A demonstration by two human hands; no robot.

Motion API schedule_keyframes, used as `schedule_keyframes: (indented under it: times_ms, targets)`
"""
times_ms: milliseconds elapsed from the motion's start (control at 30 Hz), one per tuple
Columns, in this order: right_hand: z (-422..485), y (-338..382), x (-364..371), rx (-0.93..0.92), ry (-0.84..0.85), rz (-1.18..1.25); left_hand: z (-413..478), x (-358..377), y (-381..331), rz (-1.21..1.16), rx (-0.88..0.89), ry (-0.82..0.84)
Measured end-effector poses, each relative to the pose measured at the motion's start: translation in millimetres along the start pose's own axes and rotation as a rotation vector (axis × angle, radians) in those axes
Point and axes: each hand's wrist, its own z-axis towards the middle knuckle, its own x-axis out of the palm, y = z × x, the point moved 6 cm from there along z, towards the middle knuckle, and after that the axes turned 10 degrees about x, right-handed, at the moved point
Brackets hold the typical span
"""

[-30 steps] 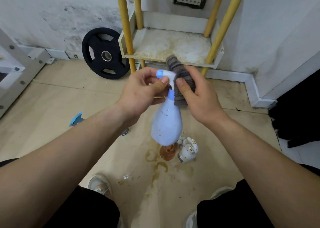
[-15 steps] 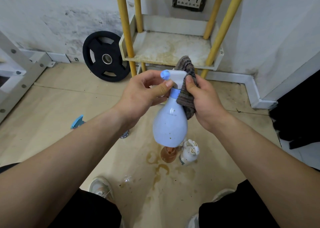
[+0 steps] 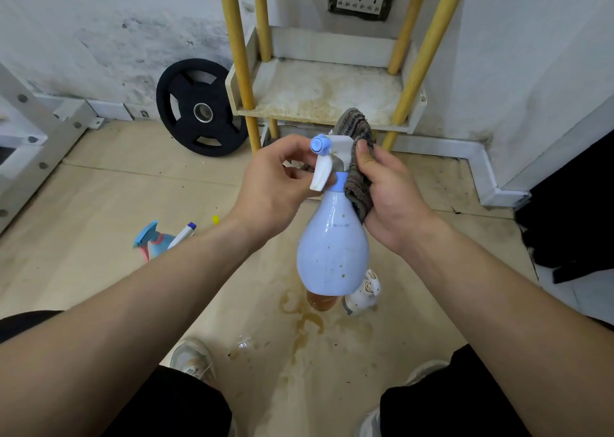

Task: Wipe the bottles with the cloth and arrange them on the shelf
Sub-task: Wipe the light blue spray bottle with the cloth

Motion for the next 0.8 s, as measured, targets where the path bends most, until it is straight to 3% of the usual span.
schedule_keyframes:
  times_ms: [167, 333, 533, 633, 800]
  targets:
    - [0, -6, 1, 0.000, -0.019, 0.050, -1, -2, 17, 0.058, -0.098, -0.082]
    - [3, -5, -2, -0.039, -0.041, 0.122, -8, 11, 35, 0.100, -0.259, -0.030]
    - [5, 0, -11, -0.111, -0.143, 0.051, -15, 28, 24, 0.041, -0.140, 0.114]
    - [3, 2, -13, -0.104, -0.178, 0.036, -17, 30, 21, 0.081, -0.096, 0.077]
    - [7, 8, -12, 0.011, -0.071, 0.209, -6, 14, 16, 0.016, -0.090, -0.044]
